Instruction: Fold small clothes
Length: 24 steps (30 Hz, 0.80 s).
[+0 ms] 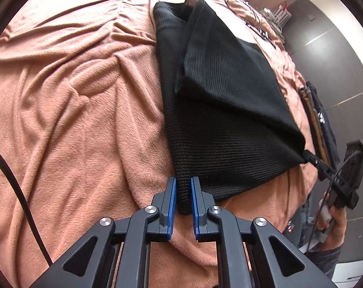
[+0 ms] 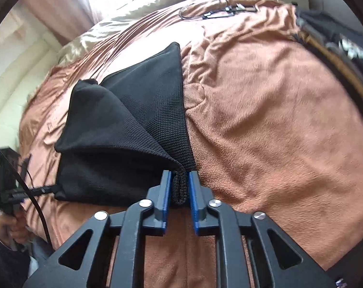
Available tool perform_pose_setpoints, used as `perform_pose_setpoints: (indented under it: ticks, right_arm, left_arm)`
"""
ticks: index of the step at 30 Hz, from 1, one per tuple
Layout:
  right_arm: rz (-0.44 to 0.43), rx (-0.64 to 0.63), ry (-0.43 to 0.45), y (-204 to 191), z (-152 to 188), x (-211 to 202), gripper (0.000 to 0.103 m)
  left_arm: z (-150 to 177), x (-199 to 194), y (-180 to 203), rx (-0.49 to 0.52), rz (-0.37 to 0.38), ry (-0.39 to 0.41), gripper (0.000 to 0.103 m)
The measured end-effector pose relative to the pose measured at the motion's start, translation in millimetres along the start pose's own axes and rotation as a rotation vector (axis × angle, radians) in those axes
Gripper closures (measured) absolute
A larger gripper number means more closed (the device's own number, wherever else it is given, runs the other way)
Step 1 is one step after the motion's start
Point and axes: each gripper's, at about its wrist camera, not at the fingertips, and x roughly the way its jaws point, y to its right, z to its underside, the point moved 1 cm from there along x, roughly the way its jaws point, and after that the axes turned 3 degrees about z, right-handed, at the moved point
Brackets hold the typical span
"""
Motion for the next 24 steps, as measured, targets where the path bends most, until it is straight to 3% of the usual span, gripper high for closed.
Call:
perform_pose_setpoints:
  ticks: [1, 2, 4, 6, 13, 24]
  right_arm:
    - [0.016, -0.030, 0.009, -5.2, 0.0, -4.4, 0.054]
    - [0.026, -0.052, 0.020, -10.0, 0.6, -8.0, 0.039]
    - [0.050, -0.102, 0.053, -21.1, -1.3, -16.3, 0.039]
    - [0.062, -0.134, 0.057, -31.5, -3.8, -18.9, 0.039]
    - [0.038, -0.253, 0.065, -78.5, -12.4, -14.0, 0.039]
    - [0.008, -0.460, 0.017, -157.9, -32.6, 38.7, 0.039]
  left_arm:
    - [-0.8, -2.2, -0.7, 0.000, 0.004, 0.005, 0.089]
    - [-1.6, -4.9, -1.4, 0.000, 0.008, 0.014, 0.088]
    - [-3.9, -9.7, -2.6, 0.002, 0.014, 0.035, 0.075]
    - [-5.9, -13.8, -4.5, -0.005, 0.008, 0.061, 0.070]
    - [-9.2, -22.3, -22.6, -0.054, 0.036, 0.096, 0.070]
    - [-6.8, -57.7, -74.3, -0.134, 0.057, 0.162, 0.070]
